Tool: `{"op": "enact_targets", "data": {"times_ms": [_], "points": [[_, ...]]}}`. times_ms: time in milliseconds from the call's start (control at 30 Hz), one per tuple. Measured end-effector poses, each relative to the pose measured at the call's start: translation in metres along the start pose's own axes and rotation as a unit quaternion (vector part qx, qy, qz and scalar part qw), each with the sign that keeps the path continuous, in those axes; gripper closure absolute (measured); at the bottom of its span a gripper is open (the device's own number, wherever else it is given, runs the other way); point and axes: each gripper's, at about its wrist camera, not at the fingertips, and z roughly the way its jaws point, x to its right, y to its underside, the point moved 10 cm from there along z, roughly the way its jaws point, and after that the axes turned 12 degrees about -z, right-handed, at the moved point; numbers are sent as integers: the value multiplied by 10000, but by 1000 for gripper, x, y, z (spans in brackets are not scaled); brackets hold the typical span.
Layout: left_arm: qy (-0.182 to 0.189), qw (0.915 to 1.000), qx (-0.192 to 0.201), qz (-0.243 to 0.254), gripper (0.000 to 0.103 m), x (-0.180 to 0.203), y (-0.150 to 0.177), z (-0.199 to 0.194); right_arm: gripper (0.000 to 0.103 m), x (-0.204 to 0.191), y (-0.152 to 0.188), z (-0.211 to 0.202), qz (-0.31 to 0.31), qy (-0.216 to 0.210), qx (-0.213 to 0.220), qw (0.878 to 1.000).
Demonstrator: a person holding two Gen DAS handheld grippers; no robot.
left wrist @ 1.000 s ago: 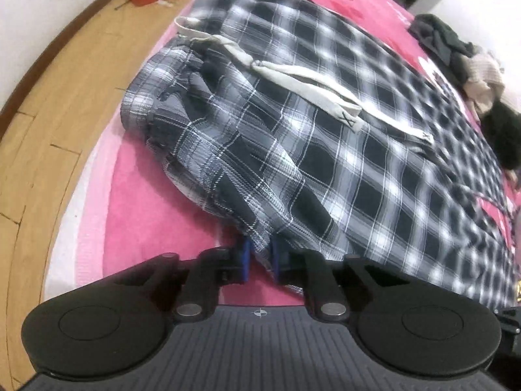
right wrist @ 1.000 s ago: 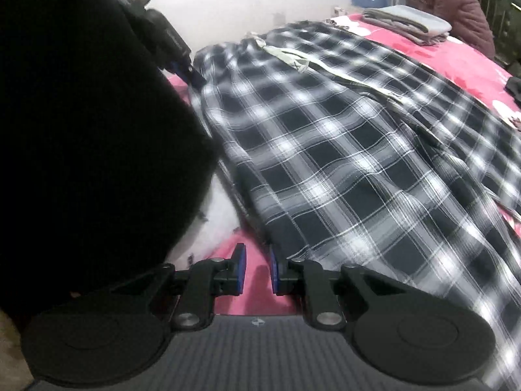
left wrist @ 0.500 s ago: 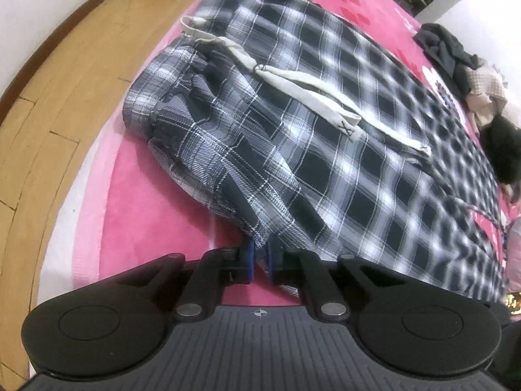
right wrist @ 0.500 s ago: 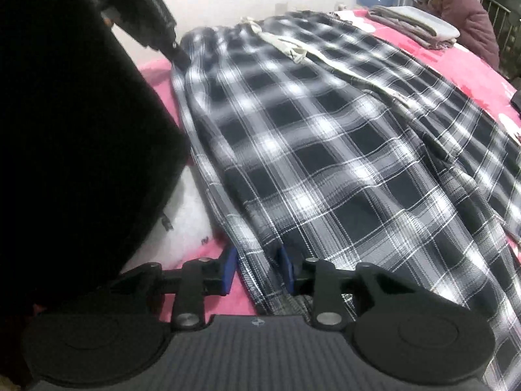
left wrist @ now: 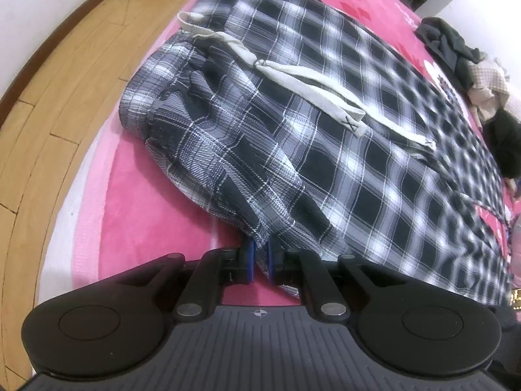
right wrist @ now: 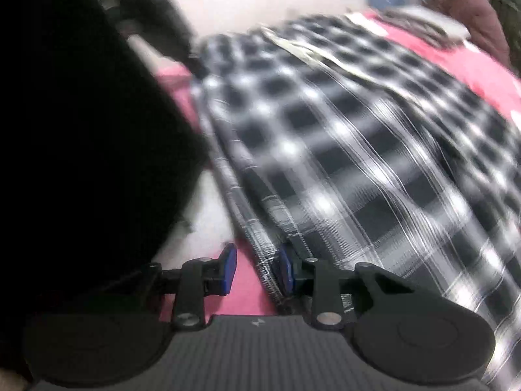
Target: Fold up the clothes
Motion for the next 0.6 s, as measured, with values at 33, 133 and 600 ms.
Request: {"op": "enact_targets", "data": {"times_ms": [33,133,600], "points": [[-3,10000,-2,19,95,0,0,0,73,7,-1,2,272,-89,35,9996],[-13,10000,-11,78,94,-1,1,0,73,26,0,8,1215,-491,80,9913],[-43,9998,-14,178,93,-4,2,1,88,3,-4,21,-105,242,-202,9994]]}}
